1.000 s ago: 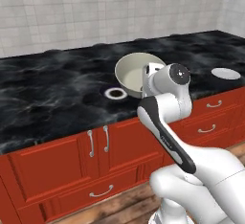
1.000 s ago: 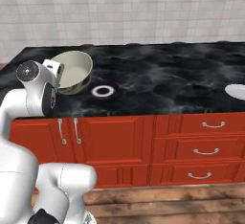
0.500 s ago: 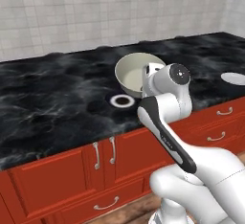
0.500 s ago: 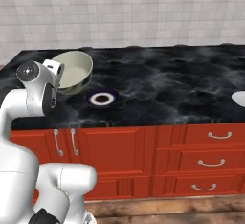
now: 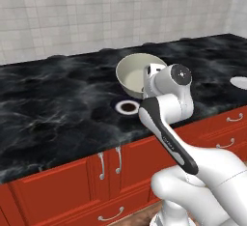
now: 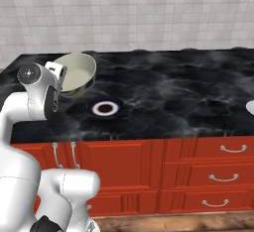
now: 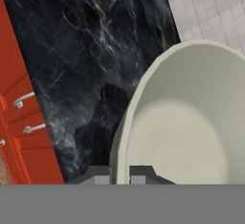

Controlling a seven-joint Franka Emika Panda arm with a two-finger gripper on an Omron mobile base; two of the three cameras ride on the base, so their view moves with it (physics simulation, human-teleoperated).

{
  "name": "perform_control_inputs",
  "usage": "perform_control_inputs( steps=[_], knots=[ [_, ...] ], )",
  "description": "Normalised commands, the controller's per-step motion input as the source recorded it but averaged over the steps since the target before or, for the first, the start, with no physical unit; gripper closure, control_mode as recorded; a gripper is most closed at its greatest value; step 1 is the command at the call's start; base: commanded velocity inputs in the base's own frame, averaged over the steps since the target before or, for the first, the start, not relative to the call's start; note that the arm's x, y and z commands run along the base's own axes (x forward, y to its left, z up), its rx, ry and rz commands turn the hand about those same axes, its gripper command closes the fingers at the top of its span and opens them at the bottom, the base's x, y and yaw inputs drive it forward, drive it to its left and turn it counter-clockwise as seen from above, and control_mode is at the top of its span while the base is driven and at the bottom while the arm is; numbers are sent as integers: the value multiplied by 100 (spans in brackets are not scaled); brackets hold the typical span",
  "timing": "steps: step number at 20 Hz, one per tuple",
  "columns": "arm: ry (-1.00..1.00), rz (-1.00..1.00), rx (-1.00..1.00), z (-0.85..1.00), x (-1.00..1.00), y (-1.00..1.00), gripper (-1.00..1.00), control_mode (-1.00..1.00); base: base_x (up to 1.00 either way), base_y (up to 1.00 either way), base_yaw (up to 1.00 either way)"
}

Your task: Move the bowls from the cabinet to the plates on the dining table.

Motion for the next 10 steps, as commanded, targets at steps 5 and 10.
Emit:
perform_control_inputs(
  steps=[5,10],
  knots=[
    [0,0,0,0,0,0,100,100,35,-4,2],
    [0,0,0,0,0,0,100,100,44,-7,3]
  ],
)
